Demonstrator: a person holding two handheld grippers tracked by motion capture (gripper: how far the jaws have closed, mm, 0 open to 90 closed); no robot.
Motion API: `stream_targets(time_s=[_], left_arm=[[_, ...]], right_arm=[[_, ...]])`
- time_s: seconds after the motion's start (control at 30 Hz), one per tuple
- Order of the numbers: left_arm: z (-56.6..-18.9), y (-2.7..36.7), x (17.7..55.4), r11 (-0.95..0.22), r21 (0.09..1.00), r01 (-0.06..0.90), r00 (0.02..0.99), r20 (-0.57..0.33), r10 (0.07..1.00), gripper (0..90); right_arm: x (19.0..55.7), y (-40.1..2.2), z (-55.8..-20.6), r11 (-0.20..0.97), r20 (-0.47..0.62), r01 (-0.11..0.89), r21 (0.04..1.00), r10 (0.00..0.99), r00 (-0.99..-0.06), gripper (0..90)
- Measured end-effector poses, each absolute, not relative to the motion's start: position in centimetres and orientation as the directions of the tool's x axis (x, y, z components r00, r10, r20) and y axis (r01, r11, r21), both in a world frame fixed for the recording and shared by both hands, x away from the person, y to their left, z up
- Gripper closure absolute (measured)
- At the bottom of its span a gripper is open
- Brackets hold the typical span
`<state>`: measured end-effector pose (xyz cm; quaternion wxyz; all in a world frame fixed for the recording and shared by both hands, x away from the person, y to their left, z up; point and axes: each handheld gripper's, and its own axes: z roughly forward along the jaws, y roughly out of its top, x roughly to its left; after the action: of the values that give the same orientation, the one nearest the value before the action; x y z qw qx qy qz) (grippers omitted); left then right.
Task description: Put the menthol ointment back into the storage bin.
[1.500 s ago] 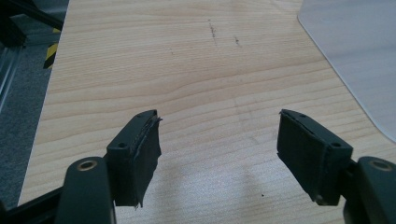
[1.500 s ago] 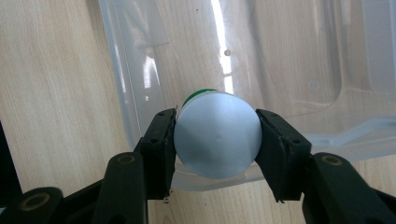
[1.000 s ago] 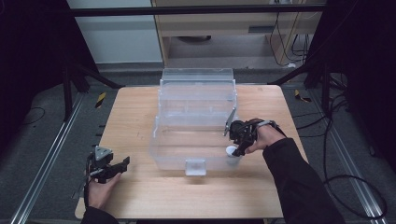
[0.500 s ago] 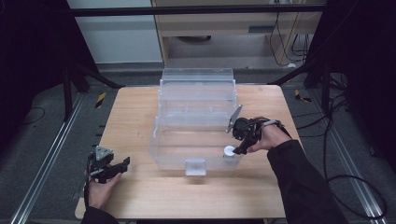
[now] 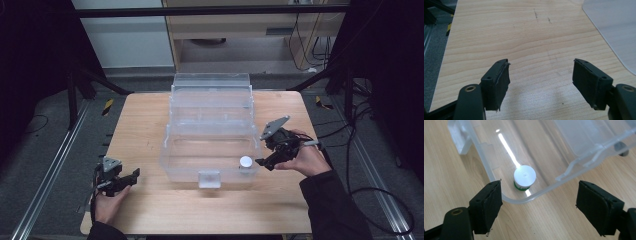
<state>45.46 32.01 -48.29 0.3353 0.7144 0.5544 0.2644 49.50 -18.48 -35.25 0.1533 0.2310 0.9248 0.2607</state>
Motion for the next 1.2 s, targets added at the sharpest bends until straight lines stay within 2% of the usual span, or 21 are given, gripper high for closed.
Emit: stream_targets(time_s=[0.2, 0.27, 0.3, 0.37, 0.73, 0.93, 1.03, 1.2], left_arm=[[-48.3, 32.0, 45.5, -0.161, 0.772, 0.615, 0.245, 0.006, 0.969, 29.2], [-48.3, 32.0, 45.4, -0.161, 0.773, 0.614, 0.246, 0.006, 0.969, 29.0], [-48.4, 32.0, 45.4, -0.16, 0.773, 0.614, 0.246, 0.006, 0.969, 28.9], [-48.4, 32.0, 45.4, -0.161, 0.773, 0.613, 0.246, 0.007, 0.969, 28.9], [-48.4, 32.1, 45.4, -0.155, 0.784, 0.601, 0.246, 0.003, 0.969, 29.8], [-48.3, 32.2, 45.3, -0.15, 0.793, 0.59, 0.247, 0.0, 0.969, 30.2], [-48.2, 32.2, 45.3, -0.147, 0.798, 0.585, 0.245, -0.002, 0.969, 30.2], [-48.2, 32.4, 45.3, -0.142, 0.798, 0.586, 0.243, -0.006, 0.97, 30.2]], right_arm=[[48.4, -20.3, -35.8, 0.648, -0.118, 0.417, 0.637, 0.616, -0.779, 18.3], [47.9, -21.1, -36.2, 0.582, -0.083, 0.448, 0.679, 0.667, -0.74, 17.8], [47.6, -21.9, -36.8, 0.512, -0.047, 0.469, 0.72, 0.71, -0.702, 17.1], [47.3, -22.6, -37.5, 0.472, -0.033, 0.477, 0.742, 0.735, -0.677, 16.2], [45.7, -24.9, -41.4, 0.33, 0.003, 0.494, 0.804, 0.83, -0.558, 14.0], [45.5, -26.3, -43.3, 0.283, 0.007, 0.514, 0.81, 0.871, -0.491, 12.6], [45.5, -27.3, -44.7, 0.224, 0.055, 0.538, 0.812, 0.89, -0.453, 11.6], [45.6, -28.1, -46.0, 0.211, 0.074, 0.564, 0.798, 0.896, -0.439, 11.1]])
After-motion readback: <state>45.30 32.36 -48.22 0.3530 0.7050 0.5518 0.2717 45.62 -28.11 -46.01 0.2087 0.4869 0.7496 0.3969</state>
